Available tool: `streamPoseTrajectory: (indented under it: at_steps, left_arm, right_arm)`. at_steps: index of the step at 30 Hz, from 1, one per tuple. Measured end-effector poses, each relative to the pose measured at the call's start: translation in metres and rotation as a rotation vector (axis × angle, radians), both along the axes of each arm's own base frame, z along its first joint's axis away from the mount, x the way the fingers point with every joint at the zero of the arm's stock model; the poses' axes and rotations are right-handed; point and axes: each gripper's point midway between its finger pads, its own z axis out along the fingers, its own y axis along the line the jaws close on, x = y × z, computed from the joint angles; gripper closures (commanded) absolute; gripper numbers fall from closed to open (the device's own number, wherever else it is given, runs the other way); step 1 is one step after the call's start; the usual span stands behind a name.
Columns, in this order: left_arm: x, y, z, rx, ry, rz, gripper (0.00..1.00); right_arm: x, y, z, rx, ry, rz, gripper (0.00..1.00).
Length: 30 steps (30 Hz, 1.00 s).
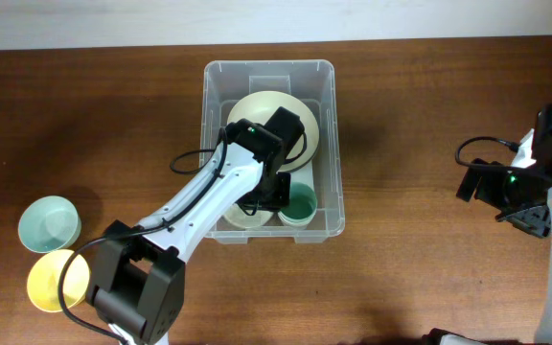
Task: Pack container
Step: 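Lift the white bowl with the left gripper and set it in the bin, then move the left gripper to the light green bowl and grasp its rim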
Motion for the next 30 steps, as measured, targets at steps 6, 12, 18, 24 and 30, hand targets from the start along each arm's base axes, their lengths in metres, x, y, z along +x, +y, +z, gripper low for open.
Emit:
streamPoseTrajectory:
  at_steps: [6, 12, 18, 24, 30]
  left_arm:
    - [0.021, 0.014, 0.044, 0.016, -0.052, 0.032, 0.46]
    - [0.070, 0.089, 0.120, 0.090, -0.240, 0.214, 0.34]
    - [0.084, 0.199, 0.154, 0.152, -0.326, 0.489, 0.32]
    - [0.078, 0.294, 0.141, 0.201, -0.299, 0.732, 0.32]
    - [0.057, 0.335, 0.083, 0.214, -0.182, 0.844, 0.28]
  right_arm:
    - [0.000, 0.000, 0.000, 0.000, 0.001, 0.000, 0.01]
    - [0.000, 0.000, 0.000, 0.000, 0.000, 0.001, 0.01]
    - [0.000, 0.000, 0.000, 0.000, 0.000, 0.000, 0.01]
    - [0.000, 0.000, 0.000, 0.000, 0.000, 0.000, 0.01]
    - [0.000, 0.000, 0.000, 0.000, 0.000, 0.000, 0.01]
